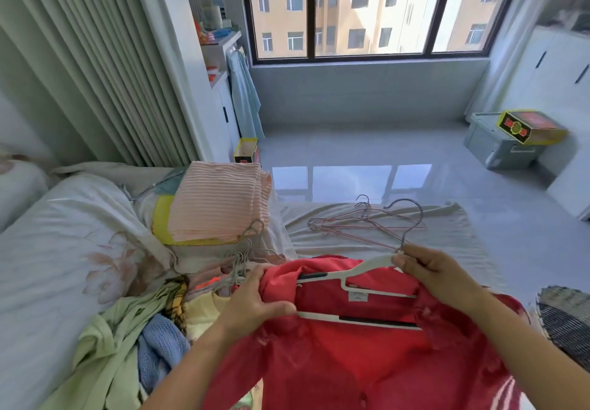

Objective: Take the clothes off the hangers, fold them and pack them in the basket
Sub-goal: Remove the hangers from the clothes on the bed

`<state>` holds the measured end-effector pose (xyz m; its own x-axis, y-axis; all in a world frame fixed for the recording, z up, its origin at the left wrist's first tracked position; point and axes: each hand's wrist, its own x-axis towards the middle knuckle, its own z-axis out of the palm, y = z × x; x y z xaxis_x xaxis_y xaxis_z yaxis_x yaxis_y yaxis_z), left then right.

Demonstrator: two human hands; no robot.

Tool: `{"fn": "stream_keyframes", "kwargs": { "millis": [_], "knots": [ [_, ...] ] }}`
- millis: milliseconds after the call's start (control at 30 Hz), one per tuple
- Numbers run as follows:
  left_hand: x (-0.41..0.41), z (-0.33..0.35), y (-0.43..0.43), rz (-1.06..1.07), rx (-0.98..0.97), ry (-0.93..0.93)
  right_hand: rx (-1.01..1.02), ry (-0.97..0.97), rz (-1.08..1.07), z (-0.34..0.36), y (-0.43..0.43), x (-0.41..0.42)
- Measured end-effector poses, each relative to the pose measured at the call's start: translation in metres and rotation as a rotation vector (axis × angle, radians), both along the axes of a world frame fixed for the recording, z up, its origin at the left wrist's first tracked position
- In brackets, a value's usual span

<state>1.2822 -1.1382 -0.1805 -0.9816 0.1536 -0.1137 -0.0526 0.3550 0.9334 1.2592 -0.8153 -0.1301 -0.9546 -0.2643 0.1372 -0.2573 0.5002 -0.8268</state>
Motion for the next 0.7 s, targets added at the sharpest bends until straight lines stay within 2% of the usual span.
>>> {"fn": "stream_keyframes", "kwargs": {
  "millis": [67,133,233,300,467,533,667,700],
  "knots": [
    [0.001,0.0,-0.001,0.05,-0.015,0.079,-0.017,0.016,0.005,-0.001,-0.007,0.0],
    [-0.001,0.004,-0.013,0.1,0.069,0.084,-0.012,-0.011,0.026,0.004,-0.008,0.0],
    [-0.008,0.014,-0.029,0.037,0.261,-0.019,-0.005,-0.078,0.059,0.016,-0.001,-0.004],
    [-0.01,0.024,-0.03,0.007,0.32,-0.049,-0.006,-0.122,0.051,0.019,0.004,-0.006],
    [-0.018,0.022,-0.041,0.172,0.558,-0.157,-0.104,-0.128,0.0,0.019,0.011,0.002],
    [-0.017,0.02,-0.042,0.223,0.6,-0.216,-0.203,-0.131,-0.054,0.017,0.01,0.003],
    [-0.011,0.02,-0.03,0.31,0.64,-0.276,-0.74,-0.26,-0.226,0.019,0.005,-0.008],
    [-0.009,0.021,-0.024,0.305,0.651,-0.277,-0.813,-0.259,-0.262,0.023,0.001,-0.01]
  ]
}}
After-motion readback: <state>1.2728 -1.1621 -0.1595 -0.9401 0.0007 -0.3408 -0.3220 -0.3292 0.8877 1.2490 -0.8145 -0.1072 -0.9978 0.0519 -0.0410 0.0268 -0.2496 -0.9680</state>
